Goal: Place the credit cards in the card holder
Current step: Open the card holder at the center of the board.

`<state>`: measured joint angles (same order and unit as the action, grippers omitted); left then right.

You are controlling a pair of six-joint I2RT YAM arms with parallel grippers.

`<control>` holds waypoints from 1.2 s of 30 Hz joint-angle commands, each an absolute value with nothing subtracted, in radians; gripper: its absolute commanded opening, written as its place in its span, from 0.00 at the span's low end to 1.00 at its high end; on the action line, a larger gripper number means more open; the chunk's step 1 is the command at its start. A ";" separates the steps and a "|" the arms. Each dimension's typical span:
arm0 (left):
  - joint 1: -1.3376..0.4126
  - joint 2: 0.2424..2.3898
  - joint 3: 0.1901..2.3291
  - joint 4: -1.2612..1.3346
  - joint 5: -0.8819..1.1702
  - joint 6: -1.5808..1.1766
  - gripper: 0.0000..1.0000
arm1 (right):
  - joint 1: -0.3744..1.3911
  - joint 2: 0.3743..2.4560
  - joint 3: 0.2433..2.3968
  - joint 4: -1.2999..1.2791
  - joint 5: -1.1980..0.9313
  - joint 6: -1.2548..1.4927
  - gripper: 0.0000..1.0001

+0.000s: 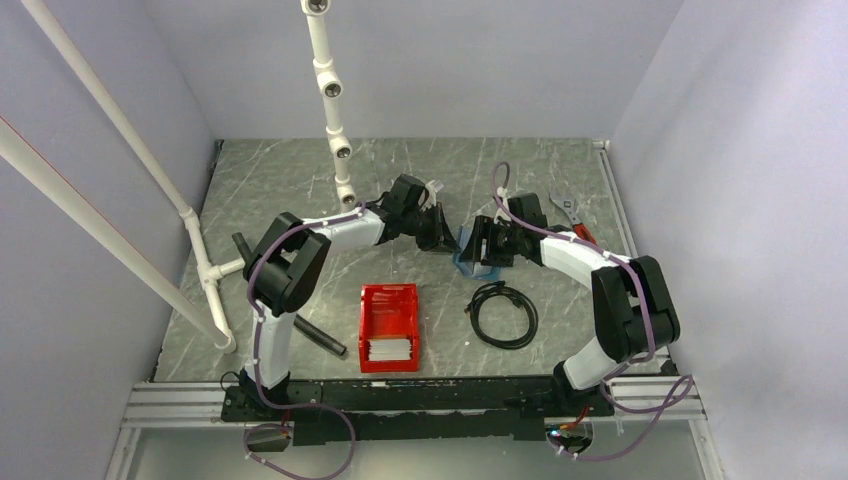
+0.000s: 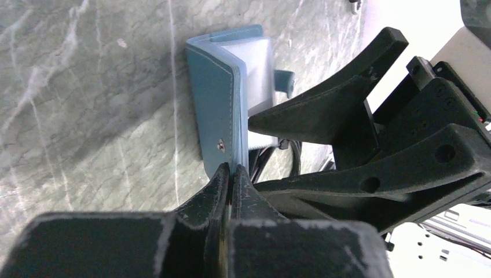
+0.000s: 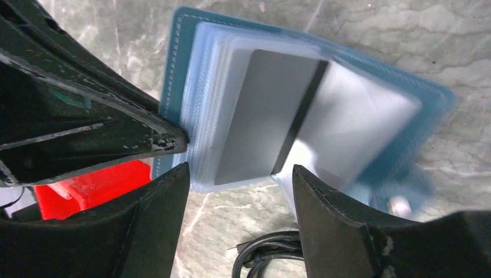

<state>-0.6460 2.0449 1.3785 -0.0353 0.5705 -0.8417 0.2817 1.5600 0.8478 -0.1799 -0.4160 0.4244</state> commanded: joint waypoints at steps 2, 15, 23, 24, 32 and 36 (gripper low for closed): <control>-0.651 2.013 1.428 -0.060 0.567 -0.811 0.00 | 0.280 1.536 0.858 -0.238 -0.253 0.393 0.62; -0.647 2.024 1.414 -0.041 0.583 -0.814 0.00 | 0.250 1.499 0.836 -0.218 -0.292 0.382 0.61; -0.647 2.031 1.398 -0.020 0.597 -0.823 0.00 | 0.253 1.510 0.835 -0.189 -0.338 0.360 0.62; -0.647 2.032 1.397 -0.020 0.597 -0.822 0.00 | 0.256 1.514 0.835 -0.184 -0.357 0.353 0.64; -0.634 2.034 1.380 -0.026 0.584 -0.820 0.00 | 0.272 1.584 0.837 -0.007 -0.629 0.395 0.59; -0.630 2.031 1.376 -0.033 0.587 -0.815 0.00 | 0.272 1.592 0.853 -0.034 -0.561 0.388 0.53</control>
